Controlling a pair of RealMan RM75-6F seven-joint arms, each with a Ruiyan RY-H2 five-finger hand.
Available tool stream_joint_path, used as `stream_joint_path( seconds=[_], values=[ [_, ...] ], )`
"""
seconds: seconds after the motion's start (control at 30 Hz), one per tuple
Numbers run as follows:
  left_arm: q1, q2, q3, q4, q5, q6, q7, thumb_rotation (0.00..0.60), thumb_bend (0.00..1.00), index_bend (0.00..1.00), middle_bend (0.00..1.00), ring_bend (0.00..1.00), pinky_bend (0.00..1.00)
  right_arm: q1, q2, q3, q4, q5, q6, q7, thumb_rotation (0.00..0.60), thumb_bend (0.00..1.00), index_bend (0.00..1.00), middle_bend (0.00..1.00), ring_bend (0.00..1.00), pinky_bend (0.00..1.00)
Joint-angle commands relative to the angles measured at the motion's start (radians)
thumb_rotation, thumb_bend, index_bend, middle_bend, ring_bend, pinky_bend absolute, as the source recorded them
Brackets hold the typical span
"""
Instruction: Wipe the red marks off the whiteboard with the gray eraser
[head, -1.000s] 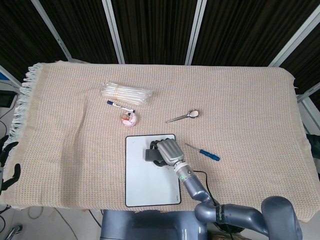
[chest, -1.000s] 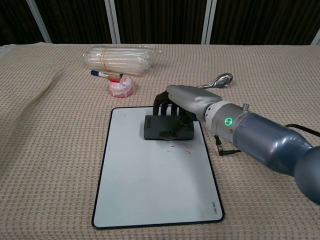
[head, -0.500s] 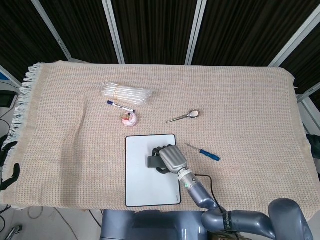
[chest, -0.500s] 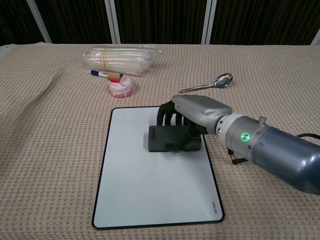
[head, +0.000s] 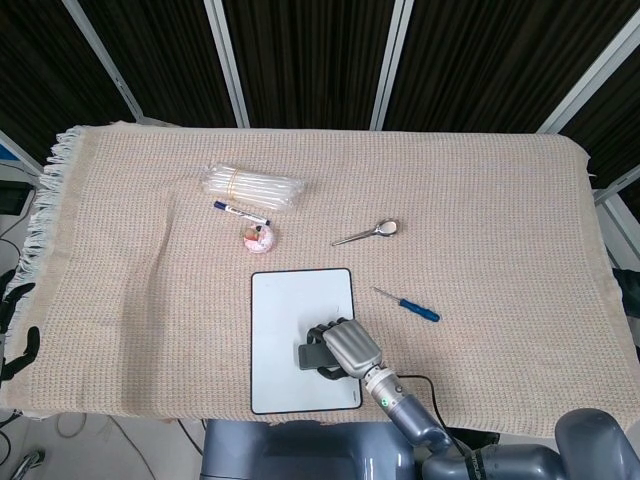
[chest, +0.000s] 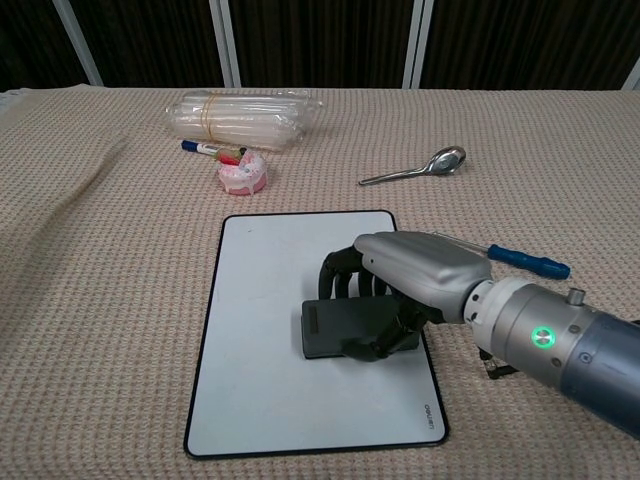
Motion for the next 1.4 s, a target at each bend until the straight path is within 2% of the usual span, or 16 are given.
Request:
stream_joint_path(
  seconds=[0.03, 0.27, 0.47, 0.83, 1.03, 1.17, 1.4],
  values=[
    [0.0, 0.0, 0.0, 0.0, -0.001, 0.0, -0.001, 0.6, 0.48, 0.16, 0.01, 0.0, 0.0, 0.009, -0.009, 0.029, 0.034, 0.016, -0.008, 0.01, 0.6, 0.41, 0.49, 0.5, 0.5, 0.42],
    [-0.001, 0.001, -0.001, -0.001, -0.002, -0.001, -0.001, 0.6, 0.48, 0.16, 0.01, 0.0, 0.0, 0.026, -0.037, 0.088, 0.127, 0.048, -0.022, 0.034, 0.6, 0.41, 0.49, 0.5, 0.5, 0.42],
    [0.0, 0.004, -0.003, -0.001, -0.002, 0.002, -0.006, 0.6, 0.48, 0.16, 0.01, 0.0, 0.0, 0.05, -0.064, 0.142, 0.258, 0.079, -0.059, 0.08, 0.6, 0.41, 0.49, 0.5, 0.5, 0.42],
    [0.001, 0.002, -0.002, 0.001, 0.0, 0.004, -0.002, 0.6, 0.48, 0.16, 0.01, 0.0, 0.0, 0.068, -0.059, 0.199, 0.345, 0.1, -0.058, 0.102, 0.6, 0.41, 0.49, 0.5, 0.5, 0.42],
    [0.001, 0.002, -0.001, 0.002, -0.001, 0.003, -0.001, 0.6, 0.48, 0.16, 0.01, 0.0, 0.0, 0.058, -0.005, 0.208, 0.282, 0.085, -0.034, 0.102, 0.6, 0.41, 0.49, 0.5, 0.5, 0.42],
    [0.001, 0.003, -0.001, 0.002, 0.0, 0.003, -0.002, 0.6, 0.48, 0.16, 0.01, 0.0, 0.0, 0.042, 0.064, 0.213, 0.206, 0.083, -0.024, 0.103, 0.6, 0.41, 0.49, 0.5, 0.5, 0.42],
    [0.001, -0.001, 0.0, 0.003, 0.002, 0.005, 0.003, 0.6, 0.48, 0.16, 0.01, 0.0, 0.0, -0.011, 0.193, 0.182, 0.065, 0.066, -0.007, 0.12, 0.6, 0.41, 0.49, 0.5, 0.5, 0.42]
  ],
)
